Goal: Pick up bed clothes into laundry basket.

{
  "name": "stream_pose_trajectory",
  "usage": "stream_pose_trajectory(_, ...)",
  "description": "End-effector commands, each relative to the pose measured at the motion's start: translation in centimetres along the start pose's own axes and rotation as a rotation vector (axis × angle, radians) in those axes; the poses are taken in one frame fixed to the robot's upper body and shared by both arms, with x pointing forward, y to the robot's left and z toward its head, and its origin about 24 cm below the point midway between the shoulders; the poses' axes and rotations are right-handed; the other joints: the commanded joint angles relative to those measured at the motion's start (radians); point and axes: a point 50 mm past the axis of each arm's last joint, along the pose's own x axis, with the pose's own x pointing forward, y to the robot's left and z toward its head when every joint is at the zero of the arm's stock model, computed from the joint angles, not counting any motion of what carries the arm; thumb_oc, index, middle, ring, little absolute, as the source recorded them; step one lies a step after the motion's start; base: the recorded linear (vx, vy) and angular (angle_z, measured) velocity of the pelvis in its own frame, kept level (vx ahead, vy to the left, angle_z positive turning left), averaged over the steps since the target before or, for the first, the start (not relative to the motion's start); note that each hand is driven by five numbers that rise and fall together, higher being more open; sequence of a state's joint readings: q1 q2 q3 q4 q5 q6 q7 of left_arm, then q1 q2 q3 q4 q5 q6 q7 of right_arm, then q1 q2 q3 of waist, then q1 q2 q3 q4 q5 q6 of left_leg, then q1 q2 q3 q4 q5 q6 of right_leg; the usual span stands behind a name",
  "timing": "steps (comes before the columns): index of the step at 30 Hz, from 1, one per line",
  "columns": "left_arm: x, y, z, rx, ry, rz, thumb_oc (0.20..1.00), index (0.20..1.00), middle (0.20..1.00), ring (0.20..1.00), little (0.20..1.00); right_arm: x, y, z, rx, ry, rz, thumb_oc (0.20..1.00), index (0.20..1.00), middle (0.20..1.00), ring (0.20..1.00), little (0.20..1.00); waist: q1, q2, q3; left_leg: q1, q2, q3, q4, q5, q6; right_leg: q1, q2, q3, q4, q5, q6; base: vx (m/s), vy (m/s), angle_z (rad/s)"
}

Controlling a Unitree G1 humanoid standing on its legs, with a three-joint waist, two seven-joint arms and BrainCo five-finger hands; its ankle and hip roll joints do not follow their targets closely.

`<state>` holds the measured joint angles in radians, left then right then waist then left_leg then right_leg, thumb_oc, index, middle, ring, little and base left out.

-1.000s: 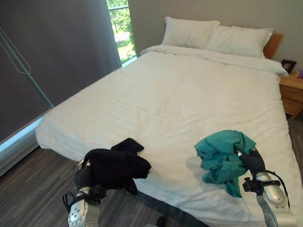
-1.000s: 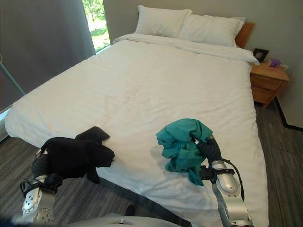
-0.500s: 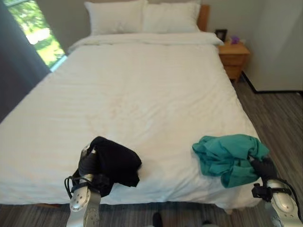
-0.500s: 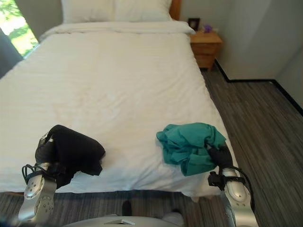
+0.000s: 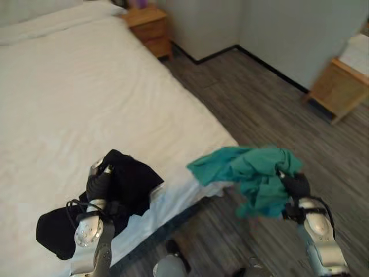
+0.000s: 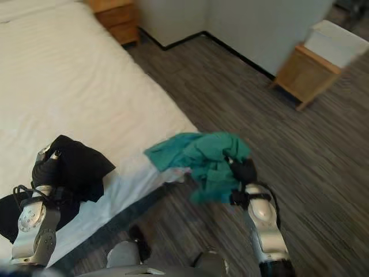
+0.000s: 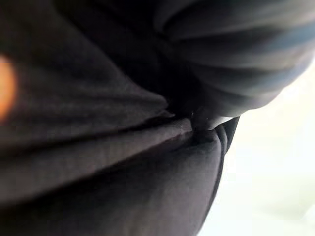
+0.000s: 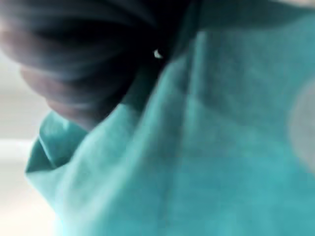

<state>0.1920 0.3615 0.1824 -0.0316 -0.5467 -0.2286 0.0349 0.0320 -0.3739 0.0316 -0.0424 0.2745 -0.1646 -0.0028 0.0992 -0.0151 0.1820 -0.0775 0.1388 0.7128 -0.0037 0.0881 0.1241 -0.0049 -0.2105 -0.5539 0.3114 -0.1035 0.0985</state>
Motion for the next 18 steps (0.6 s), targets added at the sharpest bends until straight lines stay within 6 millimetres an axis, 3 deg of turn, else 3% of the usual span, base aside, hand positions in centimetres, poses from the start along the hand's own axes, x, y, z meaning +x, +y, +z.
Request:
stream_pose_trajectory(1,1.2,-0.2,2.7,-0.036,-0.149,-0.018,0.200,0.200,0.200,0.200,0.200,-2.0,-1.6,0.3,0.013,-0.033,-0.061,0.200,0.200,0.200,0.200,0.200,-0.030,-0.052,-0.056,-0.066,0.085,0.049,0.009,0.075,-0.168,0.176,0.038,0.039,-0.222,-0.018,0.024,-0.24,-0.482,-0.58)
stream_pose_trajectory(2,1.2,-0.3,2.7,-0.037,-0.148,-0.018,0.200,0.200,0.200,0.200,0.200,-2.0,-1.6,0.3,0.012,-0.033,-0.062,0.200,0.200,0.200,0.200,0.200,-0.029,-0.050,-0.056,-0.067,0.089,0.048,0.012,0.076,-0.170,0.178,0.043,0.039,-0.228,-0.015,0.021,-0.15,-0.226,-0.07)
stream_pose_trajectory(3,1.0,-0.3,2.2,-0.059,-0.135,-0.011,0.200,0.200,0.200,0.200,0.200,-3.1,-2.7,0.3,0.012,-0.024,-0.092,0.200,0.200,0.200,0.200,0.200,-0.064,-0.046,-0.039,-0.087,0.135,0.068,0.035,0.119,-0.215,0.195,0.099,0.070,-0.306,-0.016,0.006,-0.28,-0.302,-0.50)
stream_pose_trajectory(4,0.5,-0.5,1.9,-0.064,-0.123,-0.016,0.200,0.200,0.200,0.200,0.200,-3.8,-3.8,-0.1,-0.016,0.002,-0.120,0.200,0.200,0.200,0.200,0.200,-0.087,-0.050,-0.015,-0.099,0.161,-0.012,0.068,0.125,-0.240,0.195,0.116,0.124,-0.328,-0.017,-0.005,-0.28,-0.297,-0.70)
stream_pose_trajectory(5,0.5,-0.5,1.8,-0.065,-0.123,-0.016,0.200,0.200,0.200,0.200,0.200,-3.8,-3.8,-0.1,-0.017,0.002,-0.120,0.200,0.200,0.200,0.200,0.200,-0.085,-0.048,-0.014,-0.101,0.165,-0.011,0.073,0.124,-0.240,0.195,0.118,0.125,-0.329,-0.016,-0.007,-0.18,-0.124,-0.78)
stream_pose_trajectory(6,0.3,-0.7,1.9,-0.068,-0.126,-0.020,0.200,0.200,0.200,0.200,0.200,-3.5,-4.2,0.0,-0.039,-0.001,-0.124,0.200,0.200,0.200,0.200,0.200,-0.068,-0.050,-0.001,-0.129,0.148,-0.165,0.113,0.102,-0.250,0.185,0.109,0.157,-0.325,-0.017,-0.010,-0.16,-0.086,-1.27)
stream_pose_trajectory(7,-0.2,-0.3,1.8,-0.071,-0.130,0.012,0.200,0.200,0.200,0.200,0.200,-2.9,-4.2,0.0,-0.014,-0.008,-0.121,0.200,0.200,0.200,0.200,0.200,-0.027,-0.061,0.018,-0.143,0.086,-0.497,0.209,0.050,-0.232,0.137,0.092,0.242,-0.304,0.016,-0.013,-0.17,-0.134,-2.16)
stream_pose_trajectory(8,-0.8,0.4,1.5,-0.046,-0.110,0.035,0.200,0.200,0.200,0.200,0.200,-3.0,-4.1,-0.2,0.001,0.001,-0.115,0.200,0.200,0.200,0.200,0.200,-0.028,-0.071,0.019,-0.117,0.050,-0.606,0.254,-0.005,-0.219,0.115,0.089,0.293,-0.287,0.021,-0.014,-0.13,-0.119,-2.80)
stream_pose_trajectory(9,-0.8,0.4,1.5,-0.046,-0.110,0.035,0.200,0.200,0.200,0.200,0.200,-3.0,-4.1,-0.2,0.002,0.001,-0.114,0.200,0.200,0.200,0.200,0.200,-0.028,-0.070,0.018,-0.120,0.051,-0.606,0.256,-0.004,-0.217,0.113,0.089,0.294,-0.286,0.022,-0.013,-0.01,-0.080,-2.49)
stream_pose_trajectory(11,-1.0,0.6,1.4,-0.041,-0.107,0.045,0.200,0.200,0.200,0.200,0.200,-3.7,-4.1,-0.7,-0.007,0.037,-0.094,0.200,0.200,0.200,0.200,0.200,-0.029,-0.071,0.015,-0.089,0.001,-0.716,0.276,-0.035,-0.213,0.099,0.098,0.376,-0.274,0.029,-0.018,0.01,-0.062,-1.31)
stream_pose_trajectory(13,-0.7,0.6,1.5,-0.041,-0.111,0.038,0.200,0.200,0.200,0.200,0.200,-3.9,-4.5,-1.3,0.006,0.066,-0.107,0.200,0.200,0.200,0.200,0.200,-0.047,-0.055,-0.007,-0.018,-0.062,-0.769,0.160,-0.083,-0.194,0.082,0.119,0.473,-0.265,0.037,-0.025,0.05,0.031,-0.95)
stream_pose_trajectory(15,-0.4,0.3,1.5,-0.038,-0.113,0.023,0.200,0.200,0.200,0.200,0.200,-3.9,-4.6,-1.2,0.009,0.061,-0.108,0.200,0.200,0.200,0.200,0.200,-0.056,-0.049,-0.015,-0.011,-0.082,-0.771,0.144,-0.088,-0.187,0.069,0.124,0.496,-0.261,0.045,-0.025,0.04,0.061,-1.37)
stream_pose_trajectory(18,0.6,-0.7,1.5,-0.019,-0.120,-0.023,0.200,0.200,0.200,0.200,0.200,-4.0,-4.7,-1.4,0.025,0.067,-0.130,0.200,0.200,0.200,0.200,0.200,-0.116,-0.026,-0.049,0.064,-0.077,-0.732,0.047,-0.085,-0.169,0.043,0.138,0.539,-0.269,0.067,-0.017,0.00,0.136,-0.98)
